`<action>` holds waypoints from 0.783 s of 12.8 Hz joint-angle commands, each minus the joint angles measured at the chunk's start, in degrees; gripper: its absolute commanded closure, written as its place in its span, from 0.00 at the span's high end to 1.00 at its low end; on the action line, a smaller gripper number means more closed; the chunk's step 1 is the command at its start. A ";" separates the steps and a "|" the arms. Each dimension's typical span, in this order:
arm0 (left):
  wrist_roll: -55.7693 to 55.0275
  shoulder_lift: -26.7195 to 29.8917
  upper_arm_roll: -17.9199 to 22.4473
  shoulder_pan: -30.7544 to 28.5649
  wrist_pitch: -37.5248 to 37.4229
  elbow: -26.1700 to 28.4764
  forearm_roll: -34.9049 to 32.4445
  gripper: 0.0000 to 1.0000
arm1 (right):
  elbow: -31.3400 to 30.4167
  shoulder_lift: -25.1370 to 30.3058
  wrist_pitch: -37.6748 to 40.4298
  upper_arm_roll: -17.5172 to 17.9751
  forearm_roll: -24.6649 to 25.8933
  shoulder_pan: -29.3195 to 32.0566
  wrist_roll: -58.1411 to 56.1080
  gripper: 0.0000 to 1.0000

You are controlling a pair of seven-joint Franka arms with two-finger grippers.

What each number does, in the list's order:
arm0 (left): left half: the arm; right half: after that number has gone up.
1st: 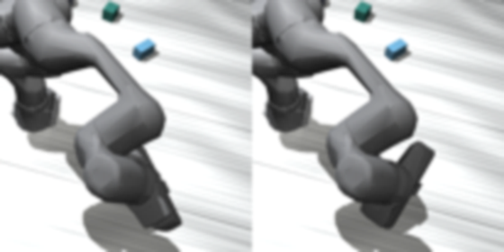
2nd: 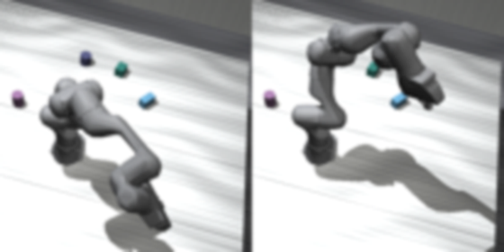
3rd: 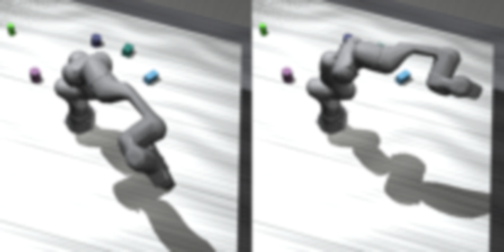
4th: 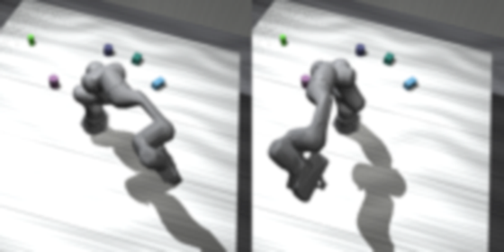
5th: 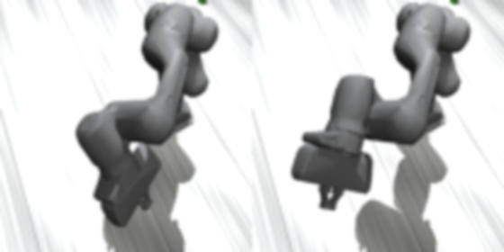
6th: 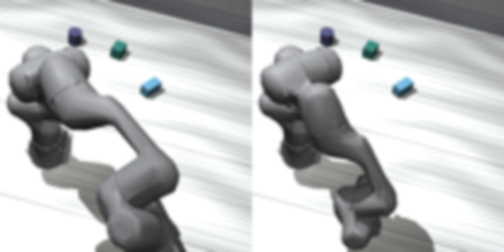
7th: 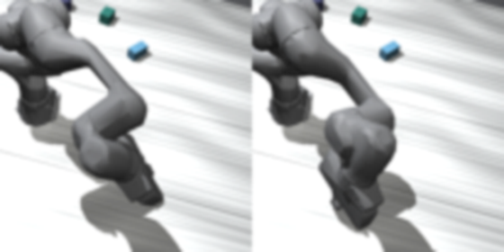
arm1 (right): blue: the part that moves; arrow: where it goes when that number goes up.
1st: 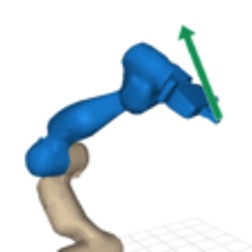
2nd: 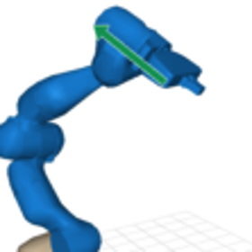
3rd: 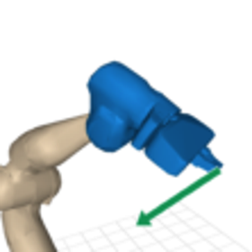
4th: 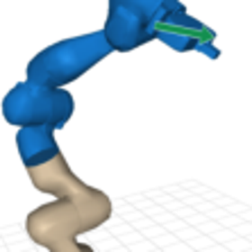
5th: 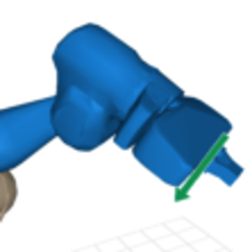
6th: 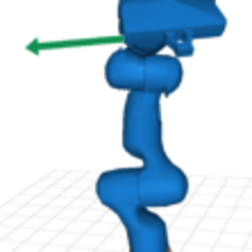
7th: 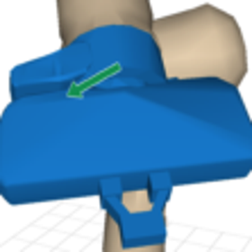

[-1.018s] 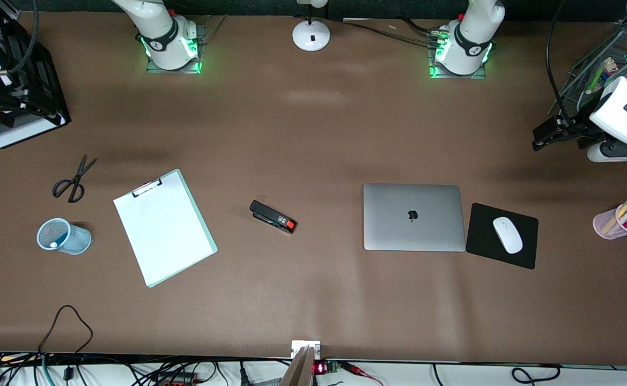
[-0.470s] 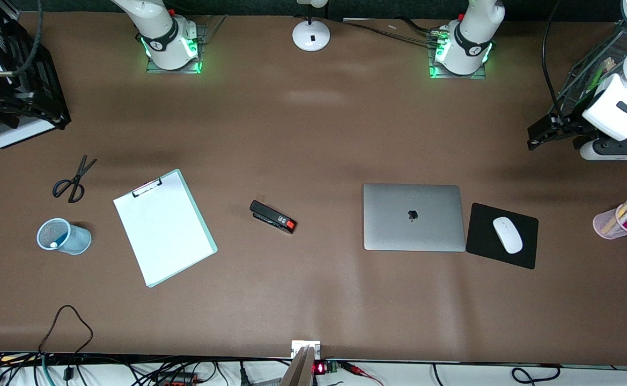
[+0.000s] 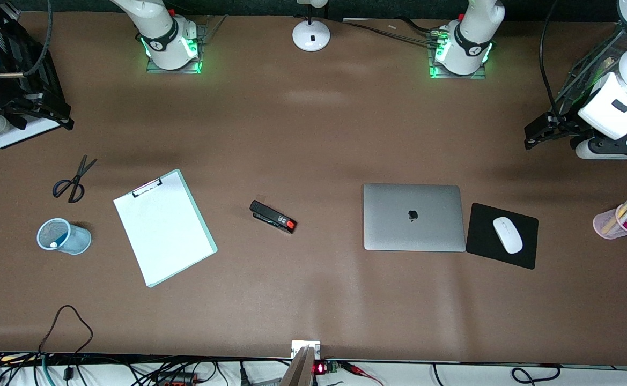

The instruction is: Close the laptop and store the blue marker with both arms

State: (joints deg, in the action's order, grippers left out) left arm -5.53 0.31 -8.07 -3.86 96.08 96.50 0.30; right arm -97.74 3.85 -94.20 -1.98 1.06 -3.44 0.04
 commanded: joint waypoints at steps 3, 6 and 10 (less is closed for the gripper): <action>0.78 -0.13 -0.11 -0.01 -0.37 -0.97 -0.12 1.00 | -0.79 1.16 -0.11 -0.92 -0.10 0.01 -6.90 1.00; 0.43 -0.13 -0.11 -0.01 -0.37 -0.97 -0.12 1.00 | 0.52 -0.07 -0.28 -0.92 -0.36 0.19 -6.46 1.00; 0.34 -0.13 -0.11 -0.18 -0.54 -0.97 -0.04 1.00 | 2.99 -1.83 0.24 -0.92 -1.06 0.19 -6.28 1.00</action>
State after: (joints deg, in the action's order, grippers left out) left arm -5.53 0.31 -8.11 -3.87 96.08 96.50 0.30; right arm -96.58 3.09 -94.40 -2.84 0.85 -3.37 -5.69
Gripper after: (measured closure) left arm 0.000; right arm 0.000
